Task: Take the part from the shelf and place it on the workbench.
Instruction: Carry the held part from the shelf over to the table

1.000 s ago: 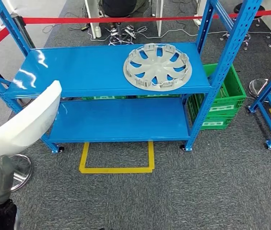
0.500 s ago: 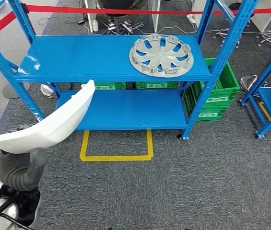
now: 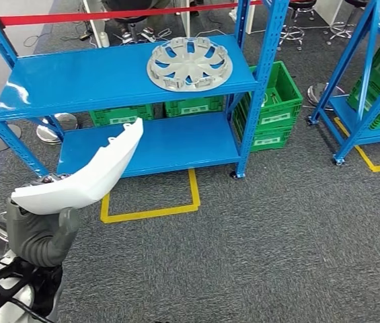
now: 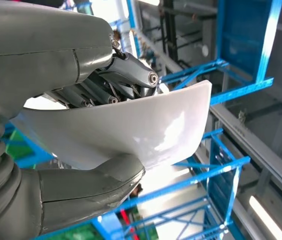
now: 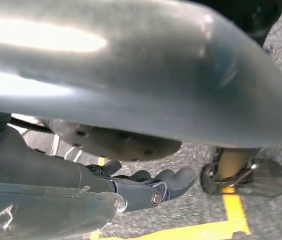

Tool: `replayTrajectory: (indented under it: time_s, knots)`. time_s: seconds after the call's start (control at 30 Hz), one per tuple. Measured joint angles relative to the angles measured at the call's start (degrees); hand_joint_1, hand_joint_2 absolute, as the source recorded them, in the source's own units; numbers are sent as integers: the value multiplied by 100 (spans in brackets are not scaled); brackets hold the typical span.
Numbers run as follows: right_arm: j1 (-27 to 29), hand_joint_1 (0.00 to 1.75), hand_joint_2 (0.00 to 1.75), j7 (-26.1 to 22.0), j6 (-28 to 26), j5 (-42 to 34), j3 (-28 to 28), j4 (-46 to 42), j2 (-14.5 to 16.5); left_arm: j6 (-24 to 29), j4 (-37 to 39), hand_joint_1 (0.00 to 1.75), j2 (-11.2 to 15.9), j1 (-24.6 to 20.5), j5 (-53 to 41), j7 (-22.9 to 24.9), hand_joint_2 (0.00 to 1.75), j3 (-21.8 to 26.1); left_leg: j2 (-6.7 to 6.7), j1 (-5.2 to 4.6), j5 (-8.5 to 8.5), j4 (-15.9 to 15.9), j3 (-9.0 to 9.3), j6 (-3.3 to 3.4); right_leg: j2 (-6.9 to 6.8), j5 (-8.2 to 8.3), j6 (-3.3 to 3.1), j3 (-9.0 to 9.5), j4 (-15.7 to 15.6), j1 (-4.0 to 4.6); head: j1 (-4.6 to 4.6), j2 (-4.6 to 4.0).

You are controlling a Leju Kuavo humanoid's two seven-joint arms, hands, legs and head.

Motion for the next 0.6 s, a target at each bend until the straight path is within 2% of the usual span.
replayTrajectory:
  time_s: [0.03, 0.07, 0.1, 0.17, 0.2, 0.23, 0.3, 0.33, 0.37, 0.43, 0.47, 0.5, 0.53, 0.57, 0.6]
  knots:
    - [-2, 0, 0, -7, 9, 6, -58, -2, -2, 0, 18, 175, 5, -5, 31, 22, 175, -19, -9, 8, 23, 84, 34, -3, 58, 50, 13, -65, 4, -2, 0, 0]
    - [-10, 0, 0, -18, 20, 5, -124, 3, -4, 0, 37, 175, 11, -12, 58, 39, 175, -44, -25, 18, 134, -65, 186, -5, 124, 98, 30, -125, 9, -9, 1, 0]
    - [-25, 0, 0, -32, 32, 5, -192, 14, -5, -1, 55, 175, 16, -20, 84, 57, 175, -70, -66, 30, 278, -399, 434, -4, 192, 143, 52, -178, 14, -17, 1, 0]
    - [-70, 0, 0, -72, 40, 34, -308, 42, -11, -23, 88, 175, 27, -44, 147, 129, 175, -107, -317, 70, 448, -1197, 975, 1, 324, 219, 111, -286, 39, -27, 0, 0]
    - [-94, 0, 0, -91, 38, 63, -354, 52, -16, -54, 106, 175, 32, -58, 186, 185, 175, -114, -427, 87, 460, -1450, 1122, 14, 383, 260, 144, -345, 60, -26, -2, 0]
    - [-112, 0, 0, -105, 26, 102, -404, 58, -20, -106, 133, 175, 40, -70, 240, 269, 175, -122, -497, 93, 448, -1569, 1174, 39, 441, 303, 177, -403, 77, -27, 1, 0]
    - [-123, 0, 0, -118, -12, 200, -530, 62, -24, -240, 237, 175, 67, -82, 416, 502, 175, -166, -413, 94, 462, -1583, 1118, 110, 512, 367, 234, -500, 108, -33, 2, 0]
    - [-121, 0, 0, -117, -37, 253, -602, 59, -21, -298, 308, 175, 79, -81, 511, 650, 175, -208, -350, 91, 480, -1575, 1101, 148, 439, 334, 262, -549, 165, -31, 26, 0]
    - [-122, 0, 0, -116, -61, 303, -665, 50, -16, -331, 377, 175, 88, -79, 584, 791, 175, -251, -281, 87, 496, -1574, 1092, 183, 309, 228, 288, -634, 328, -27, 54, 0]
    - [-145, 0, 0, -114, -104, 377, -760, 18, -4, -309, 471, 175, 93, -73, 591, 1020, 175, -316, -126, 59, 516, -1574, 1082, 234, 0, -152, 335, -937, 1024, -23, 113, 0]
    - [-161, 0, 0, -114, -124, 399, -795, 2, 1, -273, 503, 175, 93, -73, 542, 1105, 175, -337, -39, 41, 521, -1572, 1075, 249, -75, -338, 346, -1111, 1445, -28, 121, 0]
    - [-172, 0, 0, -116, -137, 412, -828, -9, 3, -235, 531, 175, 93, -74, 483, 1172, 175, -356, 45, 27, 524, -1571, 1071, 256, -109, -451, 348, -1225, 1753, -31, 121, 0]
    - [-177, 0, 0, -118, -149, 421, -856, -15, 5, -209, 556, 175, 92, -75, 433, 1222, 175, -377, 123, 15, 525, -1570, 1068, 259, -122, -466, 339, -1239, 1862, -32, 122, 0]
    - [-178, 0, 0, -120, -160, 426, -880, -20, 8, -189, 577, 175, 92, -79, 390, 1258, 175, -397, 194, 3, 524, -1569, 1069, 261, -135, -383, 319, -1130, 1731, -29, 121, 0]
    - [-177, 0, 0, -123, -174, 428, -899, -26, 9, -170, 589, 175, 87, -86, 349, 1298, 175, -414, 258, -7, 522, -1569, 1075, 263, -181, -229, 290, -906, 1382, -20, 120, 0]
